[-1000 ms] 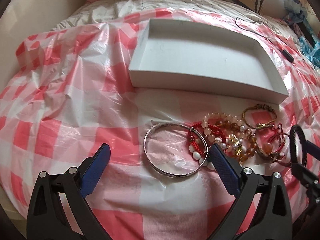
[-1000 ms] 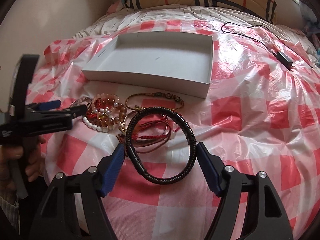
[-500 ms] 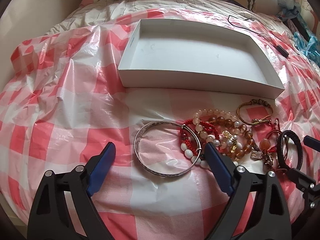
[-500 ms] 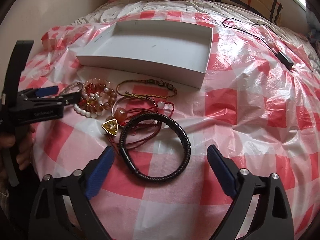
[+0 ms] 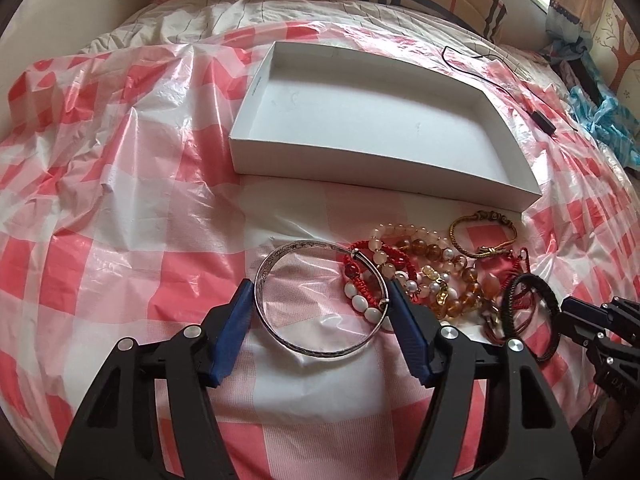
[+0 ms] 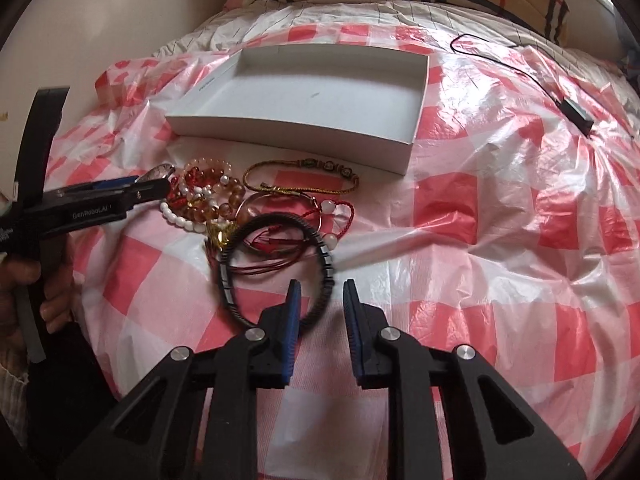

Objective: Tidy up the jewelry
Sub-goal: 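Grasp and lift silver bangle with left tool while right tool lifts black bracelet, then lower both bracelets into the white box and open both tools, then withdraw both open tools from the box back over the jewelry pile, then close right tool on the gold chain bracelet and lift it, then carry gold bracelet into white box with right tool while left carries red cord bracelet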

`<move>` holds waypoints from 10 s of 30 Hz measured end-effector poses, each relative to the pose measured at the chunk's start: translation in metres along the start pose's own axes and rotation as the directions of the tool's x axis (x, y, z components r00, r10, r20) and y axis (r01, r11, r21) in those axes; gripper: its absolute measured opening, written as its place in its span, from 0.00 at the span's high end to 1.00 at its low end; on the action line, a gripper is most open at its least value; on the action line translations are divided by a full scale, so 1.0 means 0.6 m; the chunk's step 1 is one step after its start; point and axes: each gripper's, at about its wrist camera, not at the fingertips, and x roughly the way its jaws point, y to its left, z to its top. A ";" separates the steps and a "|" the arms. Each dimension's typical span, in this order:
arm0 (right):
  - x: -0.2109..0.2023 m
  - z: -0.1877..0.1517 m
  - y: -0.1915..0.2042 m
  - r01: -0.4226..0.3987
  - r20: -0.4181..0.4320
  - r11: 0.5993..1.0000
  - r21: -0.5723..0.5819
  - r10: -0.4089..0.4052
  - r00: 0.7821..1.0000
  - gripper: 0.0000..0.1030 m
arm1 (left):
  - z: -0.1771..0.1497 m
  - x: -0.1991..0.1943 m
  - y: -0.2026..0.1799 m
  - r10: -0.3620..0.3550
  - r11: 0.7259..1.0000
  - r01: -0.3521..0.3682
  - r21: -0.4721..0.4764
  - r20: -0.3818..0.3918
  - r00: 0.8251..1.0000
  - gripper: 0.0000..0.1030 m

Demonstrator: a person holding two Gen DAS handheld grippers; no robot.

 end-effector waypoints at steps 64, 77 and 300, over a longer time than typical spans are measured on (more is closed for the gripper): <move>0.064 0.165 -0.013 0.130 0.197 0.991 -0.016 -0.124 0.972 0.26 | 0.139 -0.006 -0.061 0.120 0.989 -0.099 -0.108 0.217 0.969 0.29; -0.016 0.020 0.007 0.063 0.172 0.995 0.077 -0.076 0.982 0.20 | 0.026 -0.043 -0.075 0.098 0.993 -0.085 -0.078 0.182 0.978 0.19; 0.014 0.160 -0.068 -0.073 0.257 0.990 0.121 0.040 0.966 0.65 | 0.127 -0.005 -0.069 -0.128 0.991 0.132 -0.010 0.186 0.974 0.88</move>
